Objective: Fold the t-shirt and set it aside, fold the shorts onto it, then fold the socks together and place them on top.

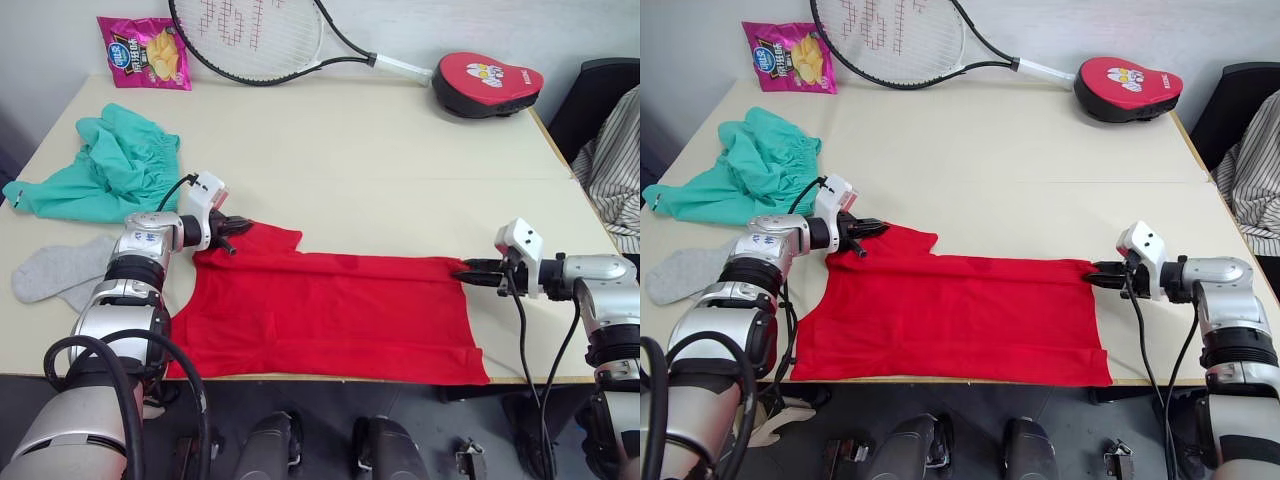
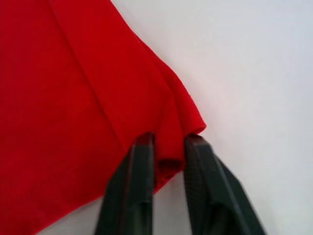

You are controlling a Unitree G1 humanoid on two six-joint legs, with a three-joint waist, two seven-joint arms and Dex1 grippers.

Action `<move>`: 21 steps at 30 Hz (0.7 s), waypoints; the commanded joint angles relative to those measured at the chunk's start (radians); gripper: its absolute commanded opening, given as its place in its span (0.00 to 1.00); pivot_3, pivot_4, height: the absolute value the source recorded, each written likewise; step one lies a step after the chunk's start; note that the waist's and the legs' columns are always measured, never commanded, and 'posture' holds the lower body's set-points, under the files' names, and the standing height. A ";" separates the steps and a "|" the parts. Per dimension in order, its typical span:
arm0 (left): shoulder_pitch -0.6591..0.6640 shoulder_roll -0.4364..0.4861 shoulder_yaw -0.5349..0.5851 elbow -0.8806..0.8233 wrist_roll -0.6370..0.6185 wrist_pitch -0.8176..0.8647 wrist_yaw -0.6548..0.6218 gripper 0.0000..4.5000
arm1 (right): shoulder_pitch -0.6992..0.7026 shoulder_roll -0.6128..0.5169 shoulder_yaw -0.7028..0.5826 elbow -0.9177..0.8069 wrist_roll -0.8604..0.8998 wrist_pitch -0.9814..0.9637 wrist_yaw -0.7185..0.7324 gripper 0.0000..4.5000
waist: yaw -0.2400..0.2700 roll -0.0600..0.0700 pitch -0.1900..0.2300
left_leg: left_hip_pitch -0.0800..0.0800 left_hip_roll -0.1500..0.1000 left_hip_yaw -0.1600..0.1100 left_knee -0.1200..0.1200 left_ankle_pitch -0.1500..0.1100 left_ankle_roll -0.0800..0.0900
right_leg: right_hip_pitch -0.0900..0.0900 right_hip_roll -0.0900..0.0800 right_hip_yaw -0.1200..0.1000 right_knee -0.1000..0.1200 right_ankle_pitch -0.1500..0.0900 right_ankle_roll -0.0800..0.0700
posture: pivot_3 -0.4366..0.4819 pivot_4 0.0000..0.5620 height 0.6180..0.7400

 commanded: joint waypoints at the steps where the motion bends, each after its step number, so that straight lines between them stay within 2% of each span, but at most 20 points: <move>1: 0.020 0.009 -0.005 -0.015 0.006 -0.004 -0.025 0.00 | -0.009 -0.028 -0.012 0.002 -0.004 -0.029 -0.007 0.01 | 0.000 0.000 0.000 | 0.000 0.000 0.000 0.000 0.000 0.000 | 0.000 0.000 0.000 0.000 0.000 0.000 | 0.48 0.27 1.00; 8: 0.026 0.010 -0.004 -0.024 0.006 -0.011 -0.038 0.00 | -0.001 -0.033 -0.022 0.012 0.008 -0.019 -0.014 0.01 | 0.000 0.000 0.000 | 0.000 0.000 0.000 0.000 0.000 0.000 | 0.000 0.000 0.000 0.000 0.000 0.000 | 0.48 0.27 1.00; 11: 0.030 0.009 -0.004 -0.030 0.005 -0.011 -0.041 0.00 | -0.005 -0.030 -0.043 0.003 0.025 0.005 -0.033 0.15 | 0.000 0.000 0.000 | 0.000 0.000 0.000 0.000 0.000 0.000 | 0.000 0.000 0.000 0.000 0.000 0.000 | 0.48 0.27 1.00; 15: 0.038 0.011 -0.004 -0.036 0.004 -0.010 -0.050 0.00 | 0.000 -0.047 -0.044 0.004 0.011 -0.043 -0.051 0.44 | 0.000 0.000 0.000 | 0.000 0.000 0.000 0.000 0.000 0.000 | 0.000 0.000 0.000 0.000 0.000 0.000 | 0.48 0.27 1.00; 21: 0.053 0.014 -0.006 -0.045 0.006 -0.012 -0.060 0.00 | 0.021 -0.084 -0.044 -0.026 0.033 -0.012 -0.028 0.44 | 0.000 0.000 0.000 | 0.000 0.000 0.000 0.000 0.000 0.000 | 0.000 0.000 0.000 0.000 0.000 0.000 | 0.48 0.27 1.00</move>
